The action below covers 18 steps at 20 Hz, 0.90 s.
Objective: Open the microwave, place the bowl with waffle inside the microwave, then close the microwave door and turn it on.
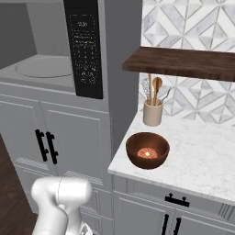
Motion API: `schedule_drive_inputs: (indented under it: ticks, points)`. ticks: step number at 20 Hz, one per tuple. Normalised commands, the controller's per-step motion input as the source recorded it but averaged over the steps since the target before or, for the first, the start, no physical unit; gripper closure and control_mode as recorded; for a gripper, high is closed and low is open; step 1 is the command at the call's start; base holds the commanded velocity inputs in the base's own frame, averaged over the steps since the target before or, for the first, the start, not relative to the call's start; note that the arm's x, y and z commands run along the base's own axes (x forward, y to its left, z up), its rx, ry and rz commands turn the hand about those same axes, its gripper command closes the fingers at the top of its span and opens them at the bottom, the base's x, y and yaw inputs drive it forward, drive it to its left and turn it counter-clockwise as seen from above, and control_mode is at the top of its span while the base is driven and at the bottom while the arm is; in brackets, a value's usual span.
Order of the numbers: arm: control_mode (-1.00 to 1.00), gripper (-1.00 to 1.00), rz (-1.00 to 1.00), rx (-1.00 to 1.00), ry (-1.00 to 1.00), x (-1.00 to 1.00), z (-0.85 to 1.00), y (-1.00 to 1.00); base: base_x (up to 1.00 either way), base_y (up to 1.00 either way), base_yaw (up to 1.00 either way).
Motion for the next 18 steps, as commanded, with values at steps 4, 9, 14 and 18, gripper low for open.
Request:
schedule_drive_inputs:
  ticks: [4, 9, 14, 18]
  points:
    - [-1.00, 1.00, -0.01, 0.35, 0.06, 0.13, 0.29, -1.00, 0.00, 0.00, 0.00]
    - [-1.00, 1.00, -0.10, 0.60, 0.05, 0.31, 0.41, -1.00, 0.00, 0.00, 0.00]
    - [-1.00, 1.00, 0.00, 0.65, 0.30, 0.43, 0.31, -0.63, 0.00, 0.00, 0.00]
    - [-1.00, 1.00, -0.13, 0.61, 0.57, 0.38, 0.24, -0.10, 0.00, 0.00, 0.00]
